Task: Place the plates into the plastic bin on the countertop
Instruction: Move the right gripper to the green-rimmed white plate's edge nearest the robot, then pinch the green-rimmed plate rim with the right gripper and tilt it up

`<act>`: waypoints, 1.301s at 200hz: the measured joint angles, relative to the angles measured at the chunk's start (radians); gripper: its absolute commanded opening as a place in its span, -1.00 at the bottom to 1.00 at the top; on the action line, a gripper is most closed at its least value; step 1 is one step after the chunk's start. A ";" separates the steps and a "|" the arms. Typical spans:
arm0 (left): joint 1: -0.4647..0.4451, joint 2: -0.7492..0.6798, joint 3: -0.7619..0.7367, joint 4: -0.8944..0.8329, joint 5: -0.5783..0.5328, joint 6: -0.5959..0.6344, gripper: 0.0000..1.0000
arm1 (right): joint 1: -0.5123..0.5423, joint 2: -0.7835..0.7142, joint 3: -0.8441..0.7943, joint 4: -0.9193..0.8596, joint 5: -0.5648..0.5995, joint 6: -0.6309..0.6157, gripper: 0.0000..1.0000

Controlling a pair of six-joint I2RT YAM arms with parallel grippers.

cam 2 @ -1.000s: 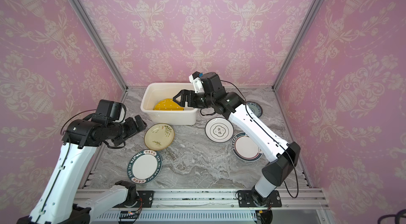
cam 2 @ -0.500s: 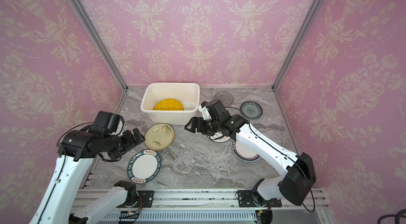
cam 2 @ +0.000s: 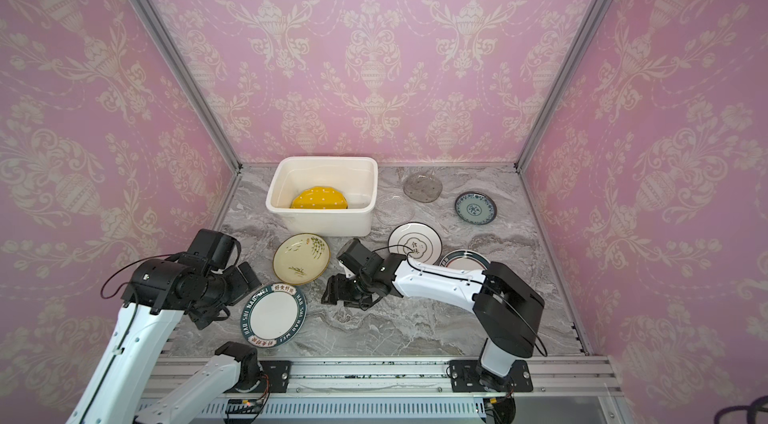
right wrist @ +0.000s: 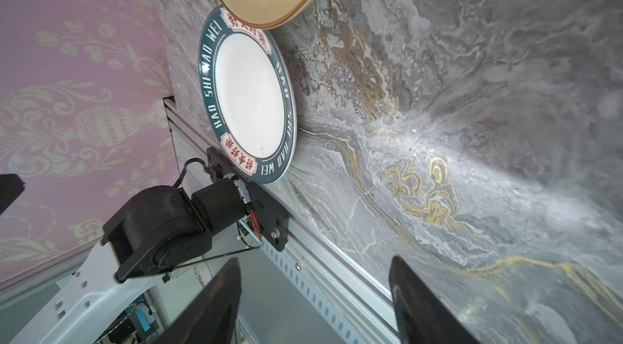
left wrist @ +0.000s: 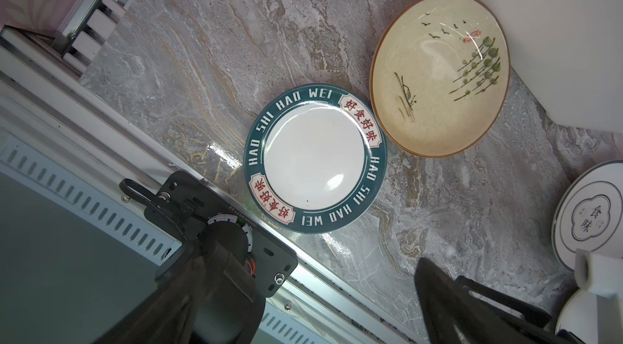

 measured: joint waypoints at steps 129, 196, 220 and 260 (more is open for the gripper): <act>0.000 -0.035 -0.106 0.127 0.008 0.010 0.99 | 0.061 0.310 0.018 0.421 -0.071 0.281 -0.25; 0.000 -0.085 -0.129 0.137 0.013 0.010 0.99 | 0.055 0.387 0.093 0.451 -0.135 0.307 -0.55; 0.000 -0.093 -0.135 0.142 0.019 0.010 0.99 | 0.055 0.387 0.098 0.448 -0.143 0.309 -0.67; 0.000 -0.096 -0.139 0.147 0.019 0.012 0.98 | 0.055 0.389 0.098 0.442 -0.144 0.310 -0.83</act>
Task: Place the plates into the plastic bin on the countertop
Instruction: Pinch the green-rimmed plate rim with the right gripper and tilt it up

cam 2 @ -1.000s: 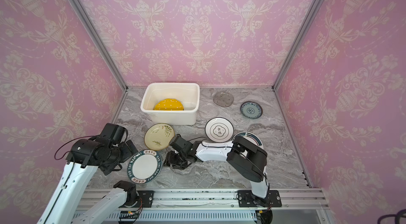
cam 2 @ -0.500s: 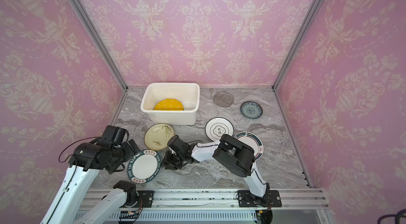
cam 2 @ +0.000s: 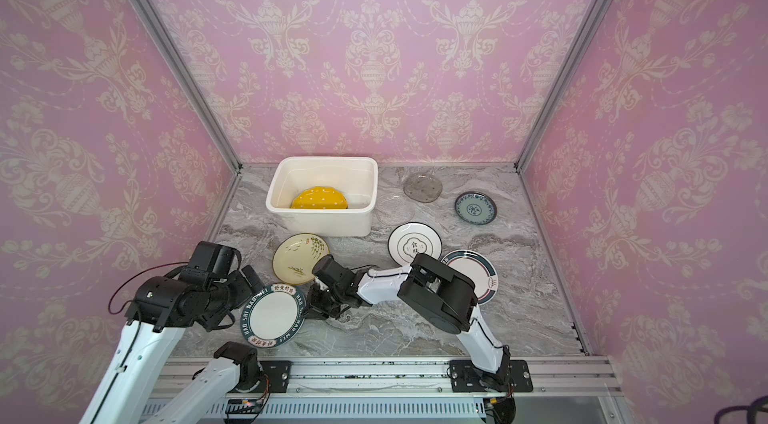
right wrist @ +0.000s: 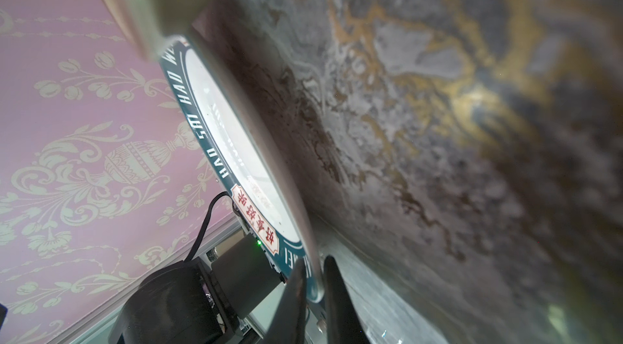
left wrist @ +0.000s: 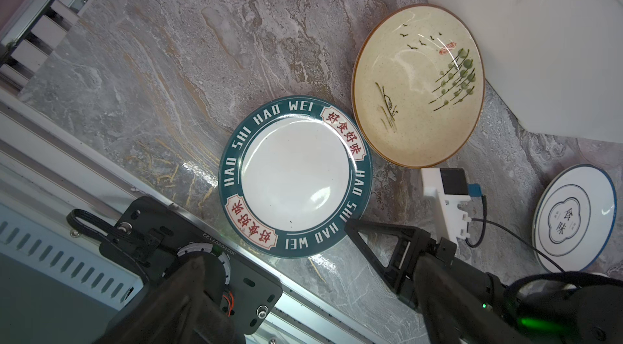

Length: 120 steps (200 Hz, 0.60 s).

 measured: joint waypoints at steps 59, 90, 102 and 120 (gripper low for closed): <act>0.000 0.002 0.000 0.010 0.000 0.009 0.99 | 0.000 0.000 0.000 -0.001 -0.011 -0.001 -1.00; 0.000 0.002 0.000 0.012 0.000 0.014 0.99 | -0.001 0.000 0.000 -0.001 -0.014 -0.001 -1.00; 0.000 0.002 0.000 0.012 0.000 0.017 0.99 | -0.005 0.000 -0.004 0.001 -0.014 -0.001 -1.00; 0.000 0.002 0.000 0.011 0.000 0.020 0.99 | -0.015 -0.011 -0.017 0.000 -0.017 -0.005 -1.00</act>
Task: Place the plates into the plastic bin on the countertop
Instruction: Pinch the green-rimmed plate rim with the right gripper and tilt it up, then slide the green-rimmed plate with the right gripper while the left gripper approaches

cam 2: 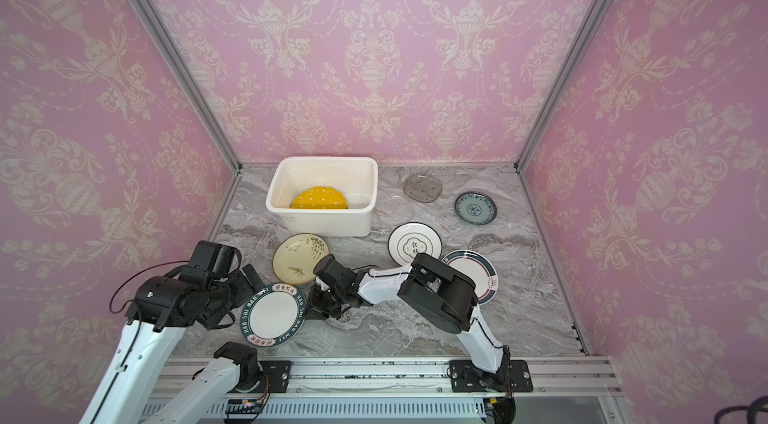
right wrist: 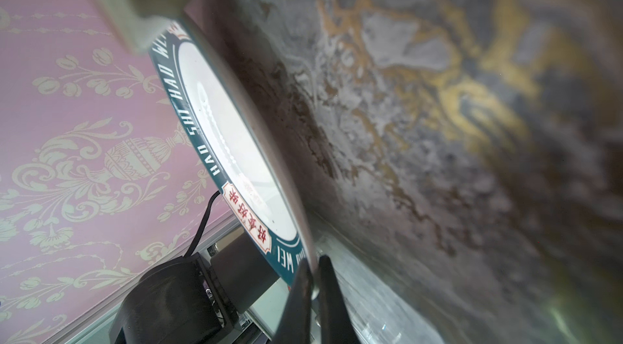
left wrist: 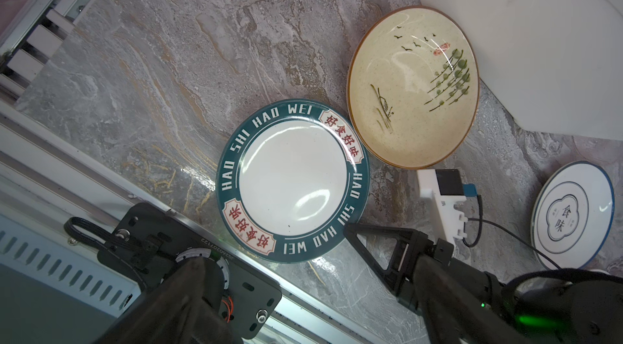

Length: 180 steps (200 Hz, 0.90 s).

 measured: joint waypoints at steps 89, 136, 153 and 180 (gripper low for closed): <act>0.000 0.011 0.000 0.003 0.004 0.035 0.99 | -0.069 -0.119 -0.106 -0.121 -0.027 -0.100 -1.00; 0.000 0.042 0.001 0.049 0.122 0.149 0.99 | -0.107 -0.192 -0.104 -0.357 -0.030 -0.261 -1.00; 0.000 0.068 0.001 0.055 0.181 0.202 0.99 | -0.133 -0.223 -0.114 -0.417 -0.030 -0.306 -1.00; 0.000 0.111 -0.004 0.071 0.270 0.277 0.98 | -0.173 -0.278 -0.165 -0.479 -0.032 -0.357 -1.00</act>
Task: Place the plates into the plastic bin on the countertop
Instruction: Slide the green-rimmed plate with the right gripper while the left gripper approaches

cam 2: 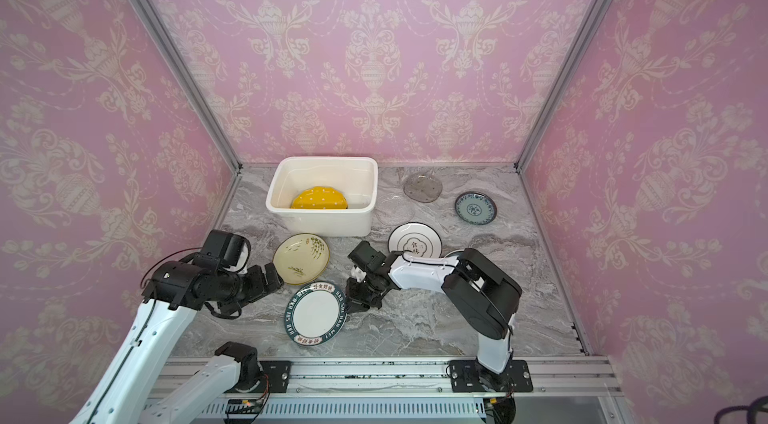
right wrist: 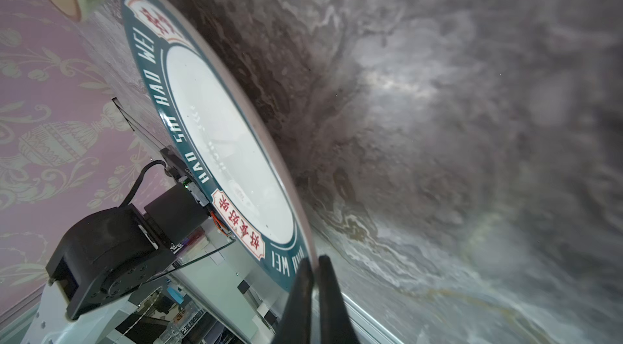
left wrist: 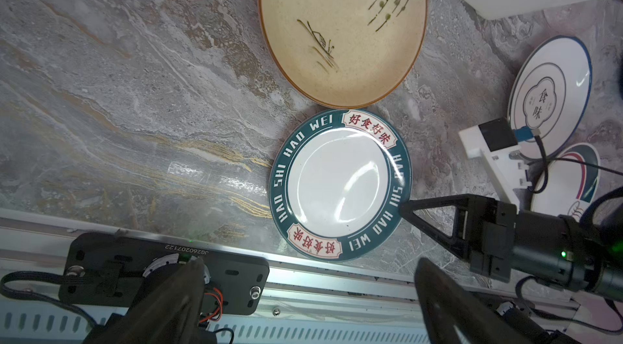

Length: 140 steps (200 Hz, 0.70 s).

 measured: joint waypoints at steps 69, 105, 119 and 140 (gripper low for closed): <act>-0.005 0.050 -0.068 0.107 0.219 0.056 0.99 | -0.117 -0.095 -0.091 -0.137 0.011 -0.143 -1.00; -0.074 0.052 -0.145 0.238 0.285 -0.052 0.99 | -0.216 -0.163 -0.146 -0.209 0.032 -0.222 -0.99; -0.125 0.064 -0.149 0.279 0.286 -0.093 0.99 | -0.256 -0.181 -0.169 -0.231 0.037 -0.251 -0.98; -0.207 0.113 -0.149 0.349 0.282 -0.145 0.99 | -0.308 -0.195 -0.192 -0.262 0.045 -0.291 -0.96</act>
